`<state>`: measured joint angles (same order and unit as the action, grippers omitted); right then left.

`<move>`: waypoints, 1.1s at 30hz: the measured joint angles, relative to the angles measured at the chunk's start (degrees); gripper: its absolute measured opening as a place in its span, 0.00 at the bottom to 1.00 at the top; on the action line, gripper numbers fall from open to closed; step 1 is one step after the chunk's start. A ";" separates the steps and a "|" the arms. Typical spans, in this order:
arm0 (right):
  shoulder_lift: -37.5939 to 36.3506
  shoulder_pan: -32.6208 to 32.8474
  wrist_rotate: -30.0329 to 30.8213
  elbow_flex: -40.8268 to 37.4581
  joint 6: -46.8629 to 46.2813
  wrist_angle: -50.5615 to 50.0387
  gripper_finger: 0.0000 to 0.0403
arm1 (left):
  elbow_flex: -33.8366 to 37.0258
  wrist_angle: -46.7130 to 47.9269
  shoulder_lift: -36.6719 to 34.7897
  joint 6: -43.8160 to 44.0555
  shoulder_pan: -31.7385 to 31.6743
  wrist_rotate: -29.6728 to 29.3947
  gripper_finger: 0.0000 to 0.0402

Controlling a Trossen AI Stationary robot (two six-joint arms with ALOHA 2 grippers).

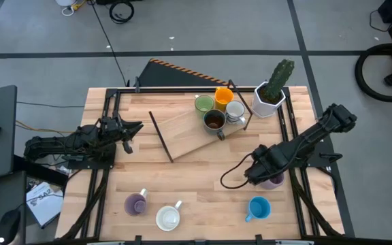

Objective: Place coffee mugs
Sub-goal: Put the purple mug on the shelf

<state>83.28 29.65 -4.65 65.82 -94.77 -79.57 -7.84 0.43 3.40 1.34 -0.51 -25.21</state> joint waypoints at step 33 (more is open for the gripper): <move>-2.71 -8.31 6.68 -4.95 36.39 25.21 0.08 | 0.00 -0.03 0.01 0.61 0.00 0.00 0.17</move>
<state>80.58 21.34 2.04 60.87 -58.37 -54.37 -7.84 0.39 3.41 1.96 -0.51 -25.21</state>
